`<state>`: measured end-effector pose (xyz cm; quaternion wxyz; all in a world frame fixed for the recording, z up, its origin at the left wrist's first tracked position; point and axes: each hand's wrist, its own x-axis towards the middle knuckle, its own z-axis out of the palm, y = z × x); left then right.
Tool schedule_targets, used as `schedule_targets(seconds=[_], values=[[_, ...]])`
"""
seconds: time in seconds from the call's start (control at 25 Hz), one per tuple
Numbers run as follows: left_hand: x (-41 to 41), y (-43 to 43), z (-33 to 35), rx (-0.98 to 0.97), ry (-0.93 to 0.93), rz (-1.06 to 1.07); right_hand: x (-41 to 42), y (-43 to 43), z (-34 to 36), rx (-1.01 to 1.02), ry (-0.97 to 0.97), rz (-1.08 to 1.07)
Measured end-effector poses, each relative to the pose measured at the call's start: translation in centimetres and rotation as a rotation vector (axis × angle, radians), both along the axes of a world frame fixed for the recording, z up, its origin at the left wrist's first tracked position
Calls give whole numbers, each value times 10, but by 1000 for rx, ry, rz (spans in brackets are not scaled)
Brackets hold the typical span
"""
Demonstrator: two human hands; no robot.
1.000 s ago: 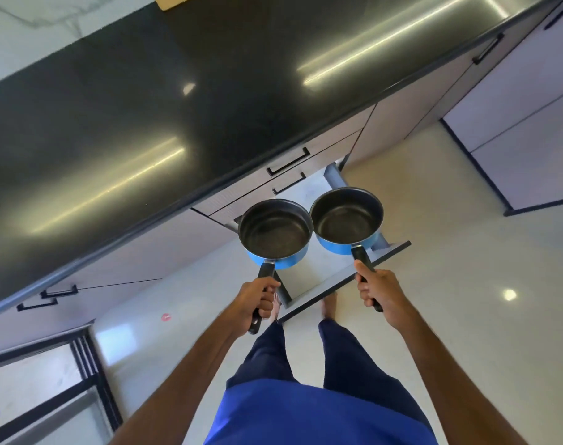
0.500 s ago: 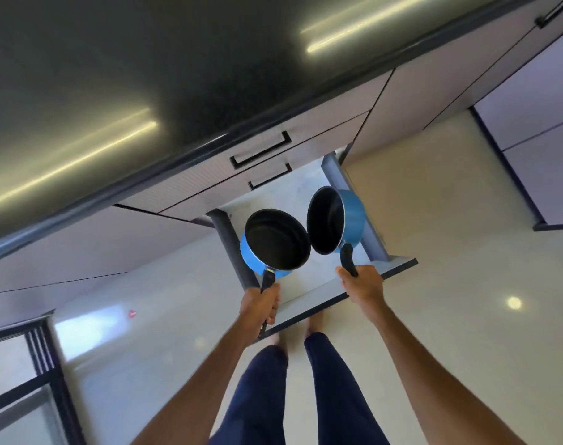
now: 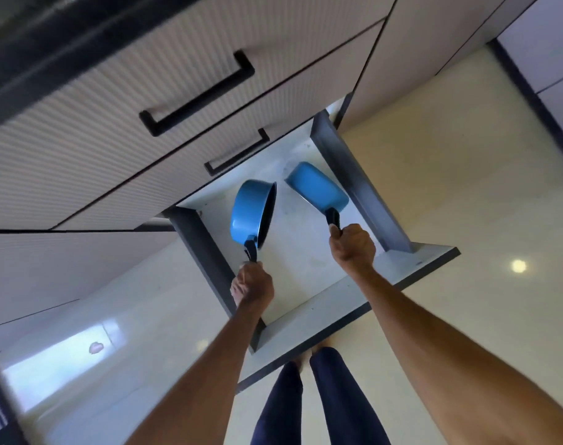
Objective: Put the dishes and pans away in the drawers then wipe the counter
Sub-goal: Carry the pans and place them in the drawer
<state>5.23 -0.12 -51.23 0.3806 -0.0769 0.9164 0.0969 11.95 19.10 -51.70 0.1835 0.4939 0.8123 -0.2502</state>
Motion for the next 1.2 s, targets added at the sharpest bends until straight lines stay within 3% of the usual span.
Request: schedule_targets(seconds=[0.2,0.48,0.64,0.88,1.2], values=[[-11,11,-39,12,-107,142,-2,3,-46,99,106,-31],[-20,15,-103,22,-50,153,-1,-7,-110,115,319,-76],[-15,10,-150,54,-24,190,-10,-19,-147,-12,177,-64],[-19,-19,-217,-61,-30,-32,-14,-30,-224,-191,74,-52],[-37,-30,-251,-112,63,-96,-22,-35,-263,-118,98,-19]])
